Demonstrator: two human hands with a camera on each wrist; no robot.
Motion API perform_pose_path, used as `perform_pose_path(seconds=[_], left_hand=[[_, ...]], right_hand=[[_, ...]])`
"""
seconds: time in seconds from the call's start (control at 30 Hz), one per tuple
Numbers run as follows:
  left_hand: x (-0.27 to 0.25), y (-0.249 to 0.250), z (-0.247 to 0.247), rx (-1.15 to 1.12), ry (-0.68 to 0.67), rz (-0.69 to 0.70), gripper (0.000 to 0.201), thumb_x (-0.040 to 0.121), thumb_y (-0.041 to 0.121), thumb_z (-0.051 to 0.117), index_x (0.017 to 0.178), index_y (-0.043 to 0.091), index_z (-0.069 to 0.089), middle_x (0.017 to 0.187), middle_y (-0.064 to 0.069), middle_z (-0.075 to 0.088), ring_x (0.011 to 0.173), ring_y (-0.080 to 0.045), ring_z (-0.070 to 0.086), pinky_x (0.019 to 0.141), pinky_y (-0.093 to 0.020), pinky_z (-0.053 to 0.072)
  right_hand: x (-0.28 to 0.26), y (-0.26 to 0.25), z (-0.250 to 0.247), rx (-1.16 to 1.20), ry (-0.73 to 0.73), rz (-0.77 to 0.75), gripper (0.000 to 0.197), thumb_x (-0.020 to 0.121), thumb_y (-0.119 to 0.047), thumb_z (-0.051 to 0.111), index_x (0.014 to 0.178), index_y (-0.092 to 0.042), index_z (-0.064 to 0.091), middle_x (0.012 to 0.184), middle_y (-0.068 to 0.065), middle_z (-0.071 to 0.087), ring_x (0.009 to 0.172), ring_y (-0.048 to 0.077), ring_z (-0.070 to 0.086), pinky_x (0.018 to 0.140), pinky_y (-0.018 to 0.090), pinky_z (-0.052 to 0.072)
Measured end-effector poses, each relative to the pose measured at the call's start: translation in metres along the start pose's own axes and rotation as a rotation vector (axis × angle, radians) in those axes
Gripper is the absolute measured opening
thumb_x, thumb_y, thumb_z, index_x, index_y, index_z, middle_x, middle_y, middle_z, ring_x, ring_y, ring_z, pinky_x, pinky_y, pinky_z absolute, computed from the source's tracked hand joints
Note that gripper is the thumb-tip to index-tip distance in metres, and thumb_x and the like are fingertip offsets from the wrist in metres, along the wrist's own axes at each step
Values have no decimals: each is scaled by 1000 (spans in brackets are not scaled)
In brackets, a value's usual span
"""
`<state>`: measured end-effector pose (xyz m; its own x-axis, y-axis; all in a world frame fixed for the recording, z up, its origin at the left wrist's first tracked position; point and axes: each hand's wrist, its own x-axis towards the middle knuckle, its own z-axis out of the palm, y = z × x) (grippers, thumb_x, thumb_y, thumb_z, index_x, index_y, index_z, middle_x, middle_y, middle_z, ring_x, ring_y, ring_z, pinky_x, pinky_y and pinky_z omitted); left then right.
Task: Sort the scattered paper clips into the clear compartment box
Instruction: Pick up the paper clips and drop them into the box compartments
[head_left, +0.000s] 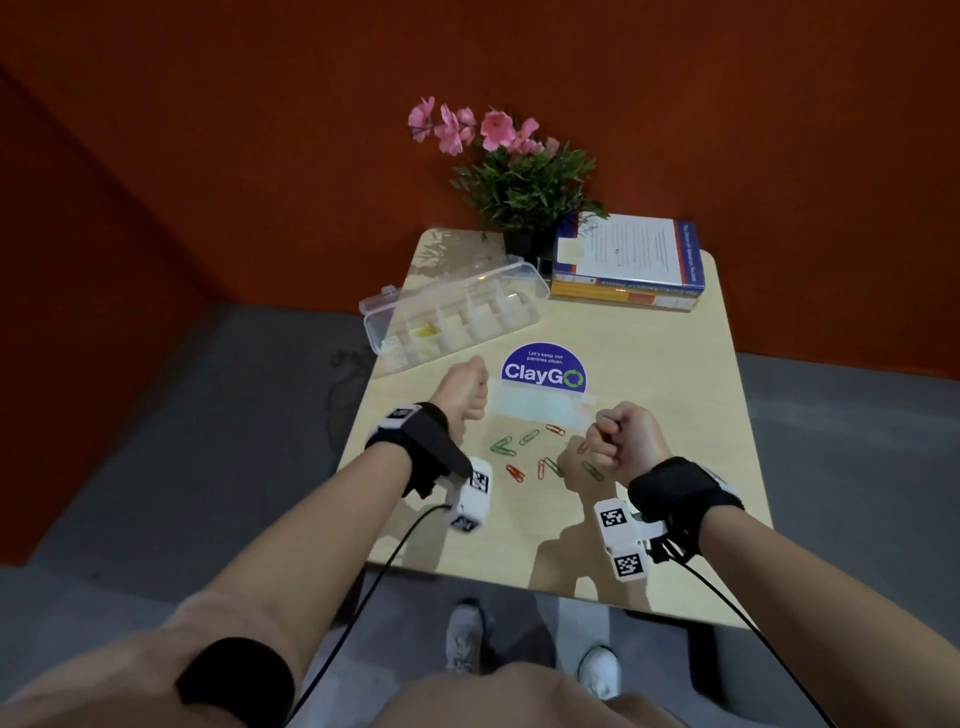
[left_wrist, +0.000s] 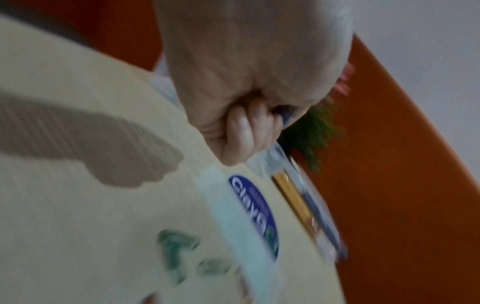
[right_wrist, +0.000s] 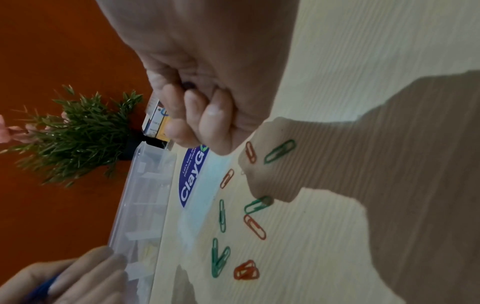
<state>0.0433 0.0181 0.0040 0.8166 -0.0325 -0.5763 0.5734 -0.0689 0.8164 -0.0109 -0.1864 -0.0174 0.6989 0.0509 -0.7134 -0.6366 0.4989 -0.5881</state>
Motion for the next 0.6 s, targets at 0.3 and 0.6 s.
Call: perform_pose_path(seconds=[0.3, 0.6], left_hand=[[46, 61, -33, -296, 4, -86, 37, 101, 8, 28, 65, 15, 33, 34, 3, 37, 26, -7, 31, 30, -9, 24], [68, 83, -44, 2, 74, -197, 27, 98, 6, 30, 81, 4, 52, 71, -10, 49, 58, -16, 41, 65, -24, 37]], right_hand=[[6, 5, 0, -145, -4, -12, 30, 97, -18, 37, 71, -10, 48, 52, 2, 46, 32, 7, 32, 32, 17, 21], [3, 8, -5, -333, 66, 43, 32, 95, -14, 28, 69, -12, 47, 60, 4, 44, 36, 10, 33, 34, 18, 21]])
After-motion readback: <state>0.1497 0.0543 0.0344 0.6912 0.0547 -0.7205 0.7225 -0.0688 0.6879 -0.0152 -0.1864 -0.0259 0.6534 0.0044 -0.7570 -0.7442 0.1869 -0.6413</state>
